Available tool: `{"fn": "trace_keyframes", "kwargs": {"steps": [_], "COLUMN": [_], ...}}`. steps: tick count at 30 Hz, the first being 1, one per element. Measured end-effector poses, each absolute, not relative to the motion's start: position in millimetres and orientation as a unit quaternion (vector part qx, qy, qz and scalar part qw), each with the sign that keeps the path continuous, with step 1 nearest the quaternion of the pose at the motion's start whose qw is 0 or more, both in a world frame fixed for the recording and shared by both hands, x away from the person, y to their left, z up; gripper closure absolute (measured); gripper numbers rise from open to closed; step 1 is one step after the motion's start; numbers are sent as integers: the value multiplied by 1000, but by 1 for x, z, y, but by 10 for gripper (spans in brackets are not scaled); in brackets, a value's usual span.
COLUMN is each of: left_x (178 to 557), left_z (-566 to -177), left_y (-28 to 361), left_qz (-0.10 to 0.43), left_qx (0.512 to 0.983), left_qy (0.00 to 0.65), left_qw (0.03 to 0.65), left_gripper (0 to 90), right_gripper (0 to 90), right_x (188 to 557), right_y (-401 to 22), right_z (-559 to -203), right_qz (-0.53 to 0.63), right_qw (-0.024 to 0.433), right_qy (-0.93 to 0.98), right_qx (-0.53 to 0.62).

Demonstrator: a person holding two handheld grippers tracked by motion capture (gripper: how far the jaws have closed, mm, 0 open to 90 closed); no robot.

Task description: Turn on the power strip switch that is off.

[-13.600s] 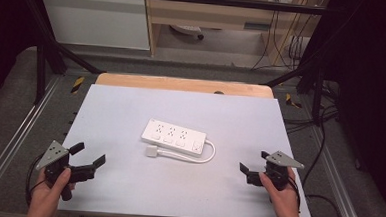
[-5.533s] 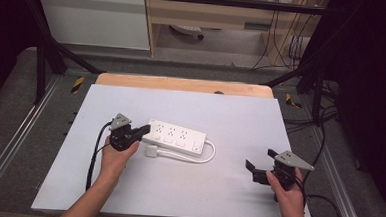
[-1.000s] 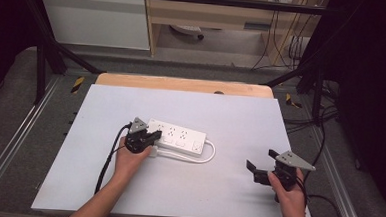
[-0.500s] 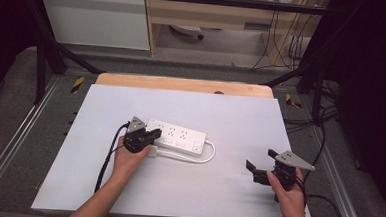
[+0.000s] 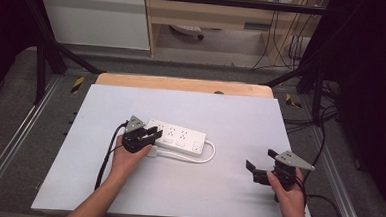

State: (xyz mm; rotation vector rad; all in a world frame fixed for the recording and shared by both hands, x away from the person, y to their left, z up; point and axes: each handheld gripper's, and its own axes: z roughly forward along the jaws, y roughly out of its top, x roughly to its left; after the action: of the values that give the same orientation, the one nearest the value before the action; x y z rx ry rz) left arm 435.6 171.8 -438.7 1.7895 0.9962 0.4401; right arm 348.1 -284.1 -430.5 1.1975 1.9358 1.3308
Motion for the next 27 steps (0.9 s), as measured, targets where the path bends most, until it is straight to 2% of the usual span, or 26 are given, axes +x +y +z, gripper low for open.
{"fn": "trace_keyframes", "kwargs": {"steps": [16,27], "left_x": [436,435], "left_z": [-433,-428], "left_y": [174,179], "left_qz": [188,187], "left_qx": [735,723], "left_qy": [422,442], "left_qw": [497,497], "left_gripper": [399,89], "right_gripper": [34,33], "right_x": [348,348], "right_y": [-283,-284], "right_z": [-430,-430], "right_qz": [488,489], "right_qw": [248,249], "right_qy": [711,711], "right_qx": [441,439]}}
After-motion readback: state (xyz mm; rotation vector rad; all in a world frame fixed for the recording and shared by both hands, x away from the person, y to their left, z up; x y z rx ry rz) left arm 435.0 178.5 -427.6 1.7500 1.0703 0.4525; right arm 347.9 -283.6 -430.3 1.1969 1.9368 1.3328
